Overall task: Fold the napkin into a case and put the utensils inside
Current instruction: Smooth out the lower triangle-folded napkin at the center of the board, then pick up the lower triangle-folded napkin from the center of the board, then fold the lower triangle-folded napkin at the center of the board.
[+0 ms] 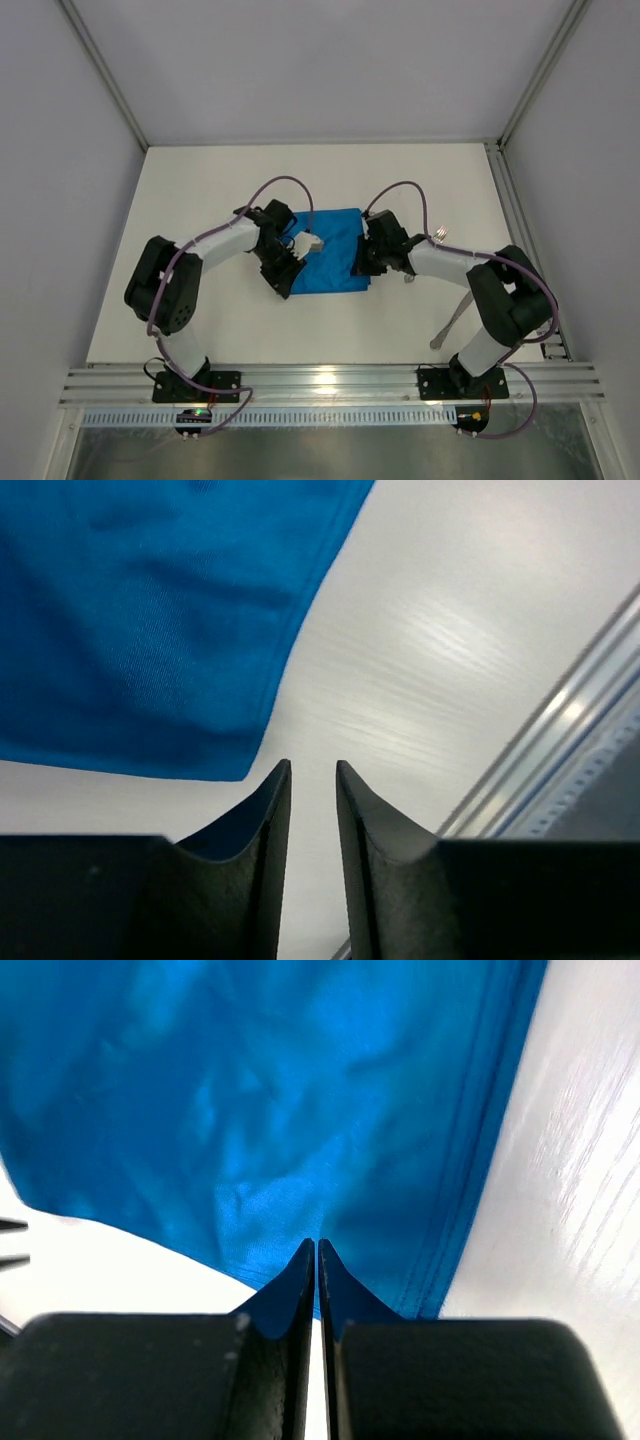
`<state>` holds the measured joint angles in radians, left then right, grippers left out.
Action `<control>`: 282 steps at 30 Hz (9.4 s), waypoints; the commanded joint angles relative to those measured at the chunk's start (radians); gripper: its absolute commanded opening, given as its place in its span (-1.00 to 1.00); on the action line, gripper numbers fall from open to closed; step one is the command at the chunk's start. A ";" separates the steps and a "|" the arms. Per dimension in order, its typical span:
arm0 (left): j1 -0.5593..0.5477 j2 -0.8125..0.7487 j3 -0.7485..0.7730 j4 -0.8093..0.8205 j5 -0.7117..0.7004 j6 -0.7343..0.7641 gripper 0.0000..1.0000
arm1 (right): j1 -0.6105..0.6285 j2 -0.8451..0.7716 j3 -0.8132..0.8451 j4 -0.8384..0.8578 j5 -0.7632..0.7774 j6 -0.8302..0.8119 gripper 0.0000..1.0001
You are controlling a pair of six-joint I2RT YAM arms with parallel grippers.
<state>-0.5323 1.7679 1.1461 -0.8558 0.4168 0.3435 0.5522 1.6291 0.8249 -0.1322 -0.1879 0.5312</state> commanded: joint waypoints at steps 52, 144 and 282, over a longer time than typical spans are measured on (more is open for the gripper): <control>0.322 0.337 0.386 0.279 0.085 -0.273 -1.00 | -0.288 0.341 0.404 0.077 -0.275 -0.131 -0.90; -0.342 -0.397 -0.384 0.046 -0.164 1.353 0.33 | 0.091 -0.026 -0.125 0.269 -0.286 0.078 -0.74; 0.184 -0.693 -0.315 -0.038 0.191 0.765 0.90 | 0.376 0.127 0.109 0.097 -0.456 -0.492 -0.93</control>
<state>-0.3359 1.1091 0.8295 -0.9714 0.5785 1.0134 0.9447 1.7424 0.8970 -0.0467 -0.5652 -0.0208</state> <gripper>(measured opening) 0.943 0.042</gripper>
